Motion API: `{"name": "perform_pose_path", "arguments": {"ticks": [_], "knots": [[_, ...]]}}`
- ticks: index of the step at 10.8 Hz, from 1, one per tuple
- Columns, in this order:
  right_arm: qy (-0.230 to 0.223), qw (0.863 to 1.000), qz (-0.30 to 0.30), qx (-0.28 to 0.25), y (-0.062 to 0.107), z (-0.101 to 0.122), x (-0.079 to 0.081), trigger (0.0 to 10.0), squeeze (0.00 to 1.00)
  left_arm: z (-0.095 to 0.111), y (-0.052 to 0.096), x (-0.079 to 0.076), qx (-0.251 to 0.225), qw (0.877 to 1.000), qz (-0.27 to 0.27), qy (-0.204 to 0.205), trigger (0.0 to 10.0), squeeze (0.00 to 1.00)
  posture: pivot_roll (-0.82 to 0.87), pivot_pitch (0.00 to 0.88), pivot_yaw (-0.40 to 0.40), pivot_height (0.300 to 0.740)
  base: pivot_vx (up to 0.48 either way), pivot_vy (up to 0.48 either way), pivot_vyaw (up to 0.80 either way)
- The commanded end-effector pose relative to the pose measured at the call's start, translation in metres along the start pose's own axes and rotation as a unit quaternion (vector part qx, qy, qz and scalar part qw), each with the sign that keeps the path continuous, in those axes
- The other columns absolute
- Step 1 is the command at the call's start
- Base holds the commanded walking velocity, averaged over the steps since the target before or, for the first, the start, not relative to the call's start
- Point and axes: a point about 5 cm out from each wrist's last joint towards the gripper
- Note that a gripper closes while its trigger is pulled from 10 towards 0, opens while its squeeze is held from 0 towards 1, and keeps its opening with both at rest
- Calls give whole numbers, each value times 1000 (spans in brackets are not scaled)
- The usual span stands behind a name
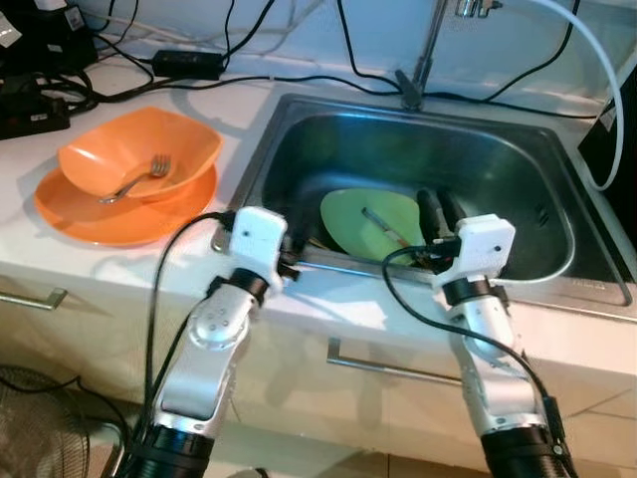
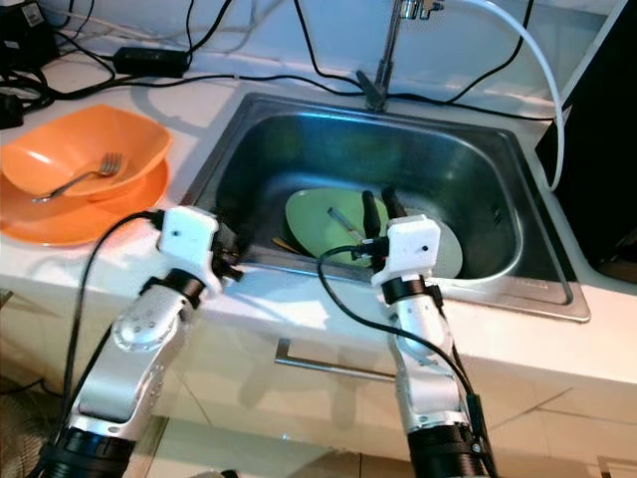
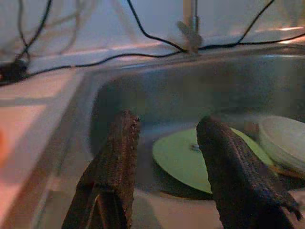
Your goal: Kitchen organization
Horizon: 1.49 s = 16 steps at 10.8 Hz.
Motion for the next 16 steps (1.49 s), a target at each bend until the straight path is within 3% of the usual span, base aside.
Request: {"name": "perform_pose_path", "arguments": {"ticks": [1, 3, 4, 5, 7, 10, 12, 13, 16], "knots": [[-2, 1000, -2, 10, 2, -4, 1, 10000, 0, 2, 2, 0, -12, 1000, 12, -25, 10000, 0, 143, 111, -39, 740, 0, 0, 0], [-3, 1000, -2, 11, 2, -5, 2, 10000, 0, 21, 9, 15, -80, 986, 82, -121, 10000, 0, 148, 112, -39, 740, 0, 0, 0], [-4, 1000, -2, 15, 3, -7, 3, 10000, 0, 36, 22, 24, -126, 963, 125, -203, 10000, 0, 155, 113, -42, 740, 0, 0, 0], [-6, 1000, -2, 19, 4, -10, 4, 10000, 0, 40, 35, 31, -136, 946, 154, -250, 10000, 0, 174, 115, -50, 740, 0, 0, 0], [-11, 1000, 5, 27, 3, -14, 8, 10000, 0, 34, 61, 52, -119, 918, 224, -306, 10000, 0, 193, 118, -58, 740, 0, 0, 0], [-9, 1000, 3, 30, 3, -16, 6, 10000, 0, 21, 70, 81, -78, 912, 273, -297, 10000, 0, 180, 118, -60, 740, 0, 0, 0], [-6, 1000, -3, 27, 2, -15, 3, 10000, 0, 15, 73, 97, -58, 916, 311, -245, 10000, 0, 183, 119, -63, 740, 0, 0, 0], [-5, 1000, -2, 27, 1, -15, 3, 10000, 0, 15, 71, 103, -61, 921, 321, -212, 10000, 0, 182, 116, -64, 740, 0, 0, 0], [-5, 1000, -5, 26, 0, -15, 1, 10000, 0, 16, 70, 108, -63, 924, 321, -197, 10000, 0, 180, 118, -63, 740, 0, 0, 0]]}}
Point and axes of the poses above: a point about 5 cm out from each wrist's last joint towards the gripper, its own y axis pointing back from the gripper into the wrist, its own z axis along the axis of the wrist's last joint, x = y × z
